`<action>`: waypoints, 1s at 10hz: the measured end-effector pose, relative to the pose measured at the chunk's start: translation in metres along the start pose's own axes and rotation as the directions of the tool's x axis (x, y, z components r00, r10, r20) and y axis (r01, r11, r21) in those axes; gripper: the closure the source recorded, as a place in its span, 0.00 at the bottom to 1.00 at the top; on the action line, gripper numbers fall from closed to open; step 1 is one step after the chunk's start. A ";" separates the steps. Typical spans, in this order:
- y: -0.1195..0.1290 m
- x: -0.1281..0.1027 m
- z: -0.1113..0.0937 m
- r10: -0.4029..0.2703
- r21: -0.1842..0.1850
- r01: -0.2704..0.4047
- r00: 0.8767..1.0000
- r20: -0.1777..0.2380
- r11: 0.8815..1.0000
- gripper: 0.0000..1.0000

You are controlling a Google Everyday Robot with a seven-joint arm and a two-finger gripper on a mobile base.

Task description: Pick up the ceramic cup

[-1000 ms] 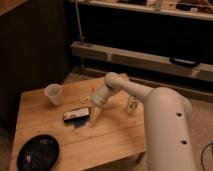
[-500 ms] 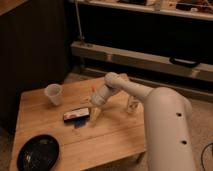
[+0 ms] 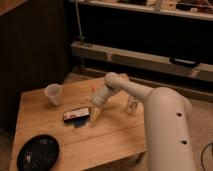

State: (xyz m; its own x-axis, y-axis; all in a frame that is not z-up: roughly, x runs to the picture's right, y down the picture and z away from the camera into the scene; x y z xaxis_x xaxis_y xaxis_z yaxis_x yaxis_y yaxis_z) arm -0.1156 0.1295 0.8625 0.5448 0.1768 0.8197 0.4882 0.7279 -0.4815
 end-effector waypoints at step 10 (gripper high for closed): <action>-0.002 -0.065 -0.063 -0.236 0.141 0.254 0.963 -0.133 0.957 0.20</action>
State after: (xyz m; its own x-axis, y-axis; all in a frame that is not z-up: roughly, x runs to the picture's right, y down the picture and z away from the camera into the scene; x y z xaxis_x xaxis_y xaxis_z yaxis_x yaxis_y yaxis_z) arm -0.1092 0.0745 0.7907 0.5000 -0.0894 0.8614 0.5090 0.8351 -0.2087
